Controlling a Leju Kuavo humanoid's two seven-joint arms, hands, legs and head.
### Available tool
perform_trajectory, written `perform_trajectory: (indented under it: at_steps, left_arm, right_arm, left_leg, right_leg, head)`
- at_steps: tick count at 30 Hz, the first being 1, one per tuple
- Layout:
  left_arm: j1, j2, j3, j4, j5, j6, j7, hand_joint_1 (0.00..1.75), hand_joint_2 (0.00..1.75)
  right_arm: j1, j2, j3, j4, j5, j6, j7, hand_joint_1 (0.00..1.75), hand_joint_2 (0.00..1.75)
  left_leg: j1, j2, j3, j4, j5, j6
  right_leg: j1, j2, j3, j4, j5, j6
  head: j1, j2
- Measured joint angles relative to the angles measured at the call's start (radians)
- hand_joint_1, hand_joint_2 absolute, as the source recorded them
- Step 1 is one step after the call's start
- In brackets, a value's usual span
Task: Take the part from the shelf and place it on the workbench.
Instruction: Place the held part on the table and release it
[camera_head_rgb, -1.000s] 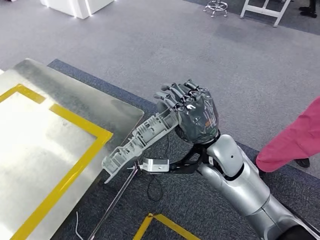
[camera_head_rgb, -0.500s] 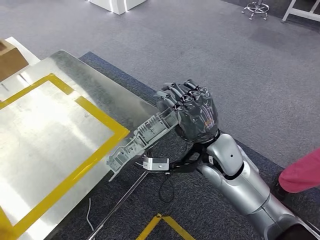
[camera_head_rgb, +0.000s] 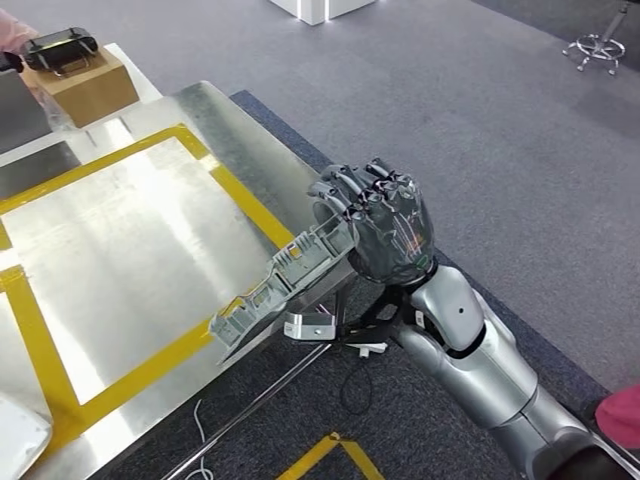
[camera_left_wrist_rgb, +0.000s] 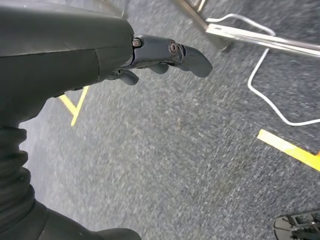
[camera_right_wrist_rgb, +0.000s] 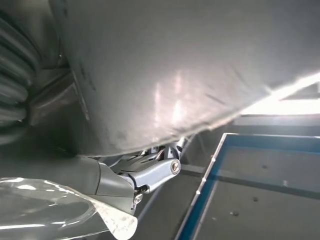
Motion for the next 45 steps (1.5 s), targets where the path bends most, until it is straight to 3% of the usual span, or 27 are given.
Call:
perform_trajectory:
  at_steps: [2, 3, 4, 5, 6, 8, 10, 12, 13, 15, 17, 19, 20, 21, 23, 25, 28, 32, 33, 41, 45]
  left_arm:
    - [-0.002, 0.0, 0.002, 0.0, 0.003, 0.0, 0.001, 0.0, 1.75]
    - [-0.003, -0.001, 0.003, 0.0, 0.004, 0.0, 0.001, 0.0, 1.75]
    - [-0.002, -0.001, 0.005, 0.0, 0.006, 0.0, 0.002, 0.0, 1.75]
    - [-0.002, -0.002, 0.006, 0.0, 0.007, 0.0, 0.002, 0.0, 1.75]
    - [-0.001, -0.002, 0.006, 0.0, 0.009, 0.0, 0.003, 0.0, 1.75]
    - [-0.001, -0.002, 0.007, 0.0, 0.01, 0.0, 0.004, 0.0, 1.75]
    - [0.0, -0.001, 0.008, 0.0, 0.011, 0.0, 0.005, 0.0, 1.75]
    - [0.005, -0.001, 0.008, 0.0, 0.012, 0.0, 0.006, 0.0, 1.75]
    - [0.008, -0.001, 0.008, 0.0, 0.013, 0.0, 0.007, 0.0, 1.75]
    - [0.01, 0.0, 0.008, 0.0, 0.015, 0.0, 0.01, 0.0, 1.75]
    - [0.008, 0.001, 0.008, 0.0, 0.017, 0.0, 0.013, 0.0, 1.75]
    - [0.005, 0.0, 0.008, 0.0, 0.018, 0.0, 0.015, 0.0, 1.75]
    - [0.006, 0.0, 0.008, 0.0, 0.019, 0.0, 0.017, 0.0, 1.75]
    - [0.007, 0.0, 0.008, 0.0, 0.019, 0.0, 0.018, 0.0, 1.75]
    - [0.009, 0.0, 0.01, 0.0, 0.018, 0.0, 0.019, 0.0, 1.75]
    - [0.008, 0.0, 0.012, 0.0, 0.015, 0.0, 0.019, 0.0, 1.75]
    - [0.012, 0.0, 0.015, -0.001, 0.013, 0.0, 0.02, 0.0, 1.75]
    - [0.019, -0.002, 0.016, -0.002, 0.012, 0.0, 0.021, 0.0, 1.75]
    - [0.02, -0.002, 0.016, -0.002, 0.012, 0.0, 0.021, 0.0, 1.75]
    - [0.019, -0.003, 0.02, -0.002, 0.011, 0.0, 0.033, 0.0, 1.75]
    - [0.02, -0.003, 0.022, -0.002, 0.011, 0.0, 0.037, 0.0, 1.75]
  right_arm:
    - [0.001, 0.0, 0.0, -0.001, -0.002, 0.002, 0.0, 1.75, 1.75]
    - [0.002, 0.0, 0.0, -0.001, -0.002, 0.003, 0.0, 1.75, 1.75]
    - [0.003, 0.0, 0.0, -0.001, -0.003, 0.005, 0.0, 1.75, 1.75]
    - [0.003, 0.0, 0.001, -0.001, -0.004, 0.006, 0.0, 1.75, 1.75]
    - [0.003, 0.0, 0.001, -0.001, -0.005, 0.008, 0.0, 1.75, 1.75]
    - [0.003, 0.0, 0.001, -0.001, -0.007, 0.012, 0.0, 1.75, 1.75]
    - [0.002, 0.0, 0.001, -0.002, -0.008, 0.016, 0.0, 1.75, 1.75]
    - [0.001, 0.0, 0.001, -0.003, -0.01, 0.019, 0.001, 1.75, 1.75]
    - [0.0, 0.0, 0.002, -0.004, -0.011, 0.02, 0.001, 1.75, 1.75]
    - [-0.001, 0.0, 0.003, -0.005, -0.014, 0.023, 0.002, 1.75, 1.75]
    - [-0.001, 0.0, 0.004, -0.006, -0.017, 0.025, 0.003, 1.75, 1.75]
    - [0.0, 0.0, 0.006, -0.006, -0.019, 0.027, 0.003, 1.75, 1.75]
    - [0.001, 0.0, 0.007, -0.006, -0.02, 0.027, 0.003, 1.75, 1.75]
    - [0.001, 0.0, 0.008, -0.006, -0.02, 0.028, 0.004, 1.75, 1.75]
    - [0.0, 0.0, 0.008, -0.007, -0.023, 0.03, 0.004, 1.75, 1.75]
    - [-0.001, 0.0, 0.009, -0.007, -0.026, 0.033, 0.005, 1.75, 1.75]
    - [-0.005, 0.0, 0.01, -0.01, -0.041, 0.047, 0.008, 1.75, 1.75]
    - [-0.012, -0.001, 0.011, -0.014, -0.06, 0.061, 0.013, 1.75, 1.75]
    - [-0.013, -0.001, 0.011, -0.014, -0.059, 0.062, 0.014, 1.75, 1.75]
    - [-0.011, -0.001, 0.01, -0.018, -0.042, 0.057, 0.016, 1.75, 1.75]
    - [-0.011, -0.001, 0.011, -0.022, -0.042, 0.057, 0.016, 1.75, 1.75]
  left_leg:
    - [0.003, -0.024, 0.0, 0.0, 0.0, 0.007]
    - [0.003, -0.037, 0.0, 0.0, 0.0, 0.009]
    - [0.003, -0.051, 0.001, 0.001, -0.001, 0.009]
    - [0.003, -0.065, 0.002, 0.001, -0.001, 0.009]
    - [0.003, -0.078, 0.003, 0.002, -0.001, 0.009]
    - [0.002, -0.104, 0.004, 0.004, -0.003, 0.005]
    - [0.003, -0.126, -0.003, 0.008, -0.002, -0.005]
    - [0.006, -0.146, -0.011, 0.007, 0.003, -0.018]
    - [0.006, -0.144, -0.012, 0.008, 0.002, -0.023]
    - [0.002, -0.103, -0.03, 0.051, -0.028, -0.034]
    - [0.004, -0.053, -0.083, 0.166, -0.089, -0.043]
    - [0.009, -0.039, -0.13, 0.267, -0.121, -0.05]
    - [0.011, -0.036, -0.132, 0.271, -0.111, -0.051]
    - [0.012, -0.032, -0.113, 0.236, -0.084, -0.051]
    - [0.007, -0.001, -0.044, 0.106, -0.022, -0.047]
    - [-0.001, 0.03, -0.002, 0.02, 0.0, -0.037]
    - [-0.004, 0.019, 0.001, 0.002, -0.002, -0.022]
    - [-0.002, 0.008, 0.009, -0.008, 0.002, -0.022]
    - [-0.003, 0.007, 0.008, -0.008, 0.001, -0.02]
    - [-0.01, 0.013, 0.007, -0.006, -0.002, -0.013]
    - [-0.009, 0.013, 0.007, -0.006, 0.0, -0.012]
  right_leg:
    - [-0.002, 0.052, -0.068, 0.133, -0.058, 0.003]
    - [-0.003, 0.061, -0.104, 0.196, -0.076, 0.004]
    - [-0.002, 0.064, -0.127, 0.229, -0.077, 0.003]
    - [-0.003, 0.066, -0.132, 0.223, -0.057, 0.002]
    - [-0.003, 0.07, -0.118, 0.18, -0.021, 0.0]
    - [-0.007, 0.106, -0.062, 0.045, 0.053, -0.005]
    - [-0.011, 0.138, -0.023, -0.035, 0.075, -0.01]
    - [-0.01, 0.13, -0.016, -0.046, 0.072, -0.017]
    - [-0.011, 0.12, -0.013, -0.05, 0.074, -0.022]
    - [-0.015, 0.096, -0.005, -0.059, 0.076, -0.035]
    - [-0.014, 0.07, -0.001, -0.061, 0.074, -0.043]
    - [-0.012, 0.043, 0.001, -0.061, 0.071, -0.045]
    - [-0.011, 0.031, 0.003, -0.061, 0.069, -0.045]
    - [-0.011, 0.019, 0.006, -0.06, 0.066, -0.044]
    - [-0.008, -0.002, 0.013, -0.06, 0.059, -0.037]
    - [-0.002, -0.02, 0.017, -0.058, 0.053, -0.029]
    - [0.002, -0.044, 0.021, -0.065, 0.048, -0.019]
    - [0.005, -0.047, 0.024, -0.077, 0.049, -0.056]
    - [0.004, -0.047, 0.026, -0.078, 0.05, -0.055]
    - [-0.003, -0.039, 0.035, -0.086, 0.059, -0.018]
    - [-0.003, -0.039, 0.035, -0.087, 0.06, -0.01]
  head:
    - [0.003, 0.0]
    - [0.004, 0.0]
    - [0.004, 0.0]
    - [0.004, 0.0]
    - [0.004, 0.0]
    - [0.004, 0.0]
    - [0.003, 0.0]
    - [0.003, 0.0]
    - [0.003, 0.0]
    - [-0.004, 0.0]
    - [-0.01, 0.0]
    - [-0.01, 0.0]
    - [-0.01, 0.0]
    - [-0.011, 0.0]
    - [-0.011, 0.0]
    - [-0.01, 0.0]
    - [-0.01, 0.0]
    - [0.001, 0.0]
    - [0.002, 0.0]
    - [0.002, 0.0]
    - [0.002, 0.0]
